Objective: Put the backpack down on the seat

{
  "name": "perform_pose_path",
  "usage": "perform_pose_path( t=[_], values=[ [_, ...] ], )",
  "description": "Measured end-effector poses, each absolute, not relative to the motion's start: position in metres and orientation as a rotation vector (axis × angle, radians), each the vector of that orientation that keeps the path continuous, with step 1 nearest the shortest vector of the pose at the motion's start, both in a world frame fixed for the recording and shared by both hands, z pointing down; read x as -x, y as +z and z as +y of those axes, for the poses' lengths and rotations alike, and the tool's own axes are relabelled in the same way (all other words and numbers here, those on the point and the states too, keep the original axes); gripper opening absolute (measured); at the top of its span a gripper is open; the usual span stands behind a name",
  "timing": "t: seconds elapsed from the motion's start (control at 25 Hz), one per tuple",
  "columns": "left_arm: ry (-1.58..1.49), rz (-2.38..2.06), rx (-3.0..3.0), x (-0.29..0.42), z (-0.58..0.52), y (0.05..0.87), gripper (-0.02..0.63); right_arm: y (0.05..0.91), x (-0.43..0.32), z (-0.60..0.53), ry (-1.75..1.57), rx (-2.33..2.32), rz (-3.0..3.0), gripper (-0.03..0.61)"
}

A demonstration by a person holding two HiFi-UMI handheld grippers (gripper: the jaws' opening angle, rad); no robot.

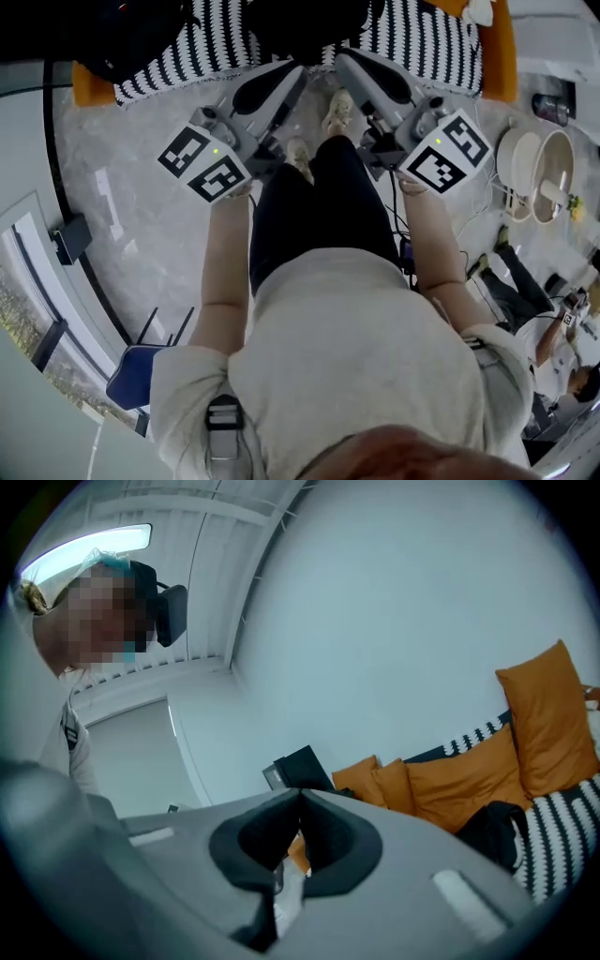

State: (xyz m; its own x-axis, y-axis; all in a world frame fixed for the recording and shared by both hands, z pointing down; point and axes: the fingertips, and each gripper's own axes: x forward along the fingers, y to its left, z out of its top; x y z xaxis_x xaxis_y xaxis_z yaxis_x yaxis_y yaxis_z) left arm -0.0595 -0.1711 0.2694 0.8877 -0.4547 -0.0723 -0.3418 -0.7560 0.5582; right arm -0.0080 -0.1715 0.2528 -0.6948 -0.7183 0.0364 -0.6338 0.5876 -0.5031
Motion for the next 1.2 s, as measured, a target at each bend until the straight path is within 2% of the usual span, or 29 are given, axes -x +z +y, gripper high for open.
perform_pose_path(
  t=[0.4, 0.72, 1.2],
  values=[
    [-0.322, -0.483, -2.538, 0.081, -0.134, 0.2, 0.006, 0.178, 0.034, -0.135, -0.588, 1.206, 2.68, 0.003],
    [-0.389, -0.602, -2.539, 0.086, -0.125, 0.169, 0.006, 0.163, 0.046, -0.114, -0.579, 1.137, 2.725, 0.003],
    [-0.36, -0.71, -2.586, 0.071, -0.119, 0.136, 0.006, 0.126, 0.02, -0.113, -0.492, 1.076, 2.724, 0.003]
  ],
)
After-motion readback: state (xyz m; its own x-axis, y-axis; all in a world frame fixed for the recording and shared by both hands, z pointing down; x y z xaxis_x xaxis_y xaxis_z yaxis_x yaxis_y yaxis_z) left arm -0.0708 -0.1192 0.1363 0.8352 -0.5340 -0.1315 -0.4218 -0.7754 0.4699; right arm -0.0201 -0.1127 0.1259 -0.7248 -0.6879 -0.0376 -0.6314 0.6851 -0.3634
